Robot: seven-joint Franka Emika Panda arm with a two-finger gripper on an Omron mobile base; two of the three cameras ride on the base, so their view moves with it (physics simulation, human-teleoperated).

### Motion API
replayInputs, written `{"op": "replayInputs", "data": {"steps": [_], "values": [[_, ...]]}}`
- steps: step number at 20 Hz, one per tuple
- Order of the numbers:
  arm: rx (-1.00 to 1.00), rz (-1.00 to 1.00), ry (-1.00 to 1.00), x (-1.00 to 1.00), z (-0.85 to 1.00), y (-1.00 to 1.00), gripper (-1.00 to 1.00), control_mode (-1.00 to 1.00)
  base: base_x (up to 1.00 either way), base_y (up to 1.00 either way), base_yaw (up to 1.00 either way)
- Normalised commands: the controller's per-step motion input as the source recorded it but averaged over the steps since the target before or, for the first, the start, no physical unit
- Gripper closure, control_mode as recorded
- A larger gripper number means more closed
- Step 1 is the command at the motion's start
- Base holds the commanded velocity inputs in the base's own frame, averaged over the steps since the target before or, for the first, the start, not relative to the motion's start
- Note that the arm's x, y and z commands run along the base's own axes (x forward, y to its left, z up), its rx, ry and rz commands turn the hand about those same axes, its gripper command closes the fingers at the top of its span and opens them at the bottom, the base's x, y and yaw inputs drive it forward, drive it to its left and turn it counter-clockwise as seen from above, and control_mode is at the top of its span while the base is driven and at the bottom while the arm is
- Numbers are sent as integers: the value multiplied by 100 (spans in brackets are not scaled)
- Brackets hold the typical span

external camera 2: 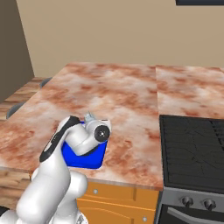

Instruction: Take out the milk from the fridge and place it on the tray on the counter. Then take the sugar cube near the tray and place it in the tray.

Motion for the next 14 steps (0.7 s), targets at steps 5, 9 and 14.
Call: {"op": "replayInputs", "data": {"steps": [5,9,14], "values": [[-2,0,0,6,-37,6,100,-100,0,0,0],[-1,0,0,4,-39,2,100,-100,0,0,0],[0,0,0,0,-43,2,100,-100,0,0,0]]}}
